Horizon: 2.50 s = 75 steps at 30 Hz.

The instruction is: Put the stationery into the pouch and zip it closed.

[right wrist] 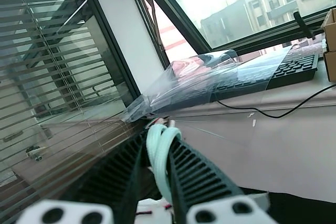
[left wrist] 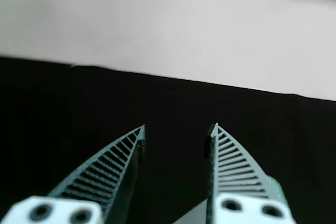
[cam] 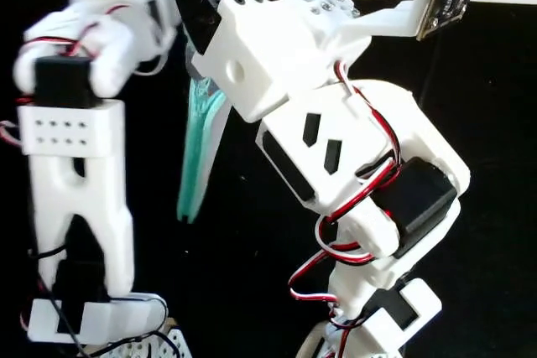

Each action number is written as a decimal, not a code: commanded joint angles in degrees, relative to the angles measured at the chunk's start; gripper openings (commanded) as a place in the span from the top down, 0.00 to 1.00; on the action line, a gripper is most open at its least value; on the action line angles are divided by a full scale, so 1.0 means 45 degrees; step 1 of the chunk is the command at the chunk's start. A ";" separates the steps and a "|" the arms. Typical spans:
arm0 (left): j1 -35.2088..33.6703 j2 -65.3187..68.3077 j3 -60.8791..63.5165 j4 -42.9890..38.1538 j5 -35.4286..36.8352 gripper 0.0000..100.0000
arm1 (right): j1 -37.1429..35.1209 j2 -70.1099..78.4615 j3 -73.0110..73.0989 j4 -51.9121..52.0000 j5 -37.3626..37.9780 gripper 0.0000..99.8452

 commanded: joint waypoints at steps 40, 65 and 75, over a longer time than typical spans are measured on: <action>0.3839 -1.1712 0.7863 0.4650 0.0215 0.79 | -0.0147 -0.0322 -0.0186 -0.0440 -0.0078 0.99; 0.3839 -1.1673 1.1810 -0.1035 0.1797 0.79 | -0.0107 0.0010 -0.0166 -0.0420 -0.0059 0.99; 0.4523 -1.1673 1.3236 -0.2598 0.1797 0.79 | -0.0166 0.1162 -0.0283 -0.0420 -0.0059 0.99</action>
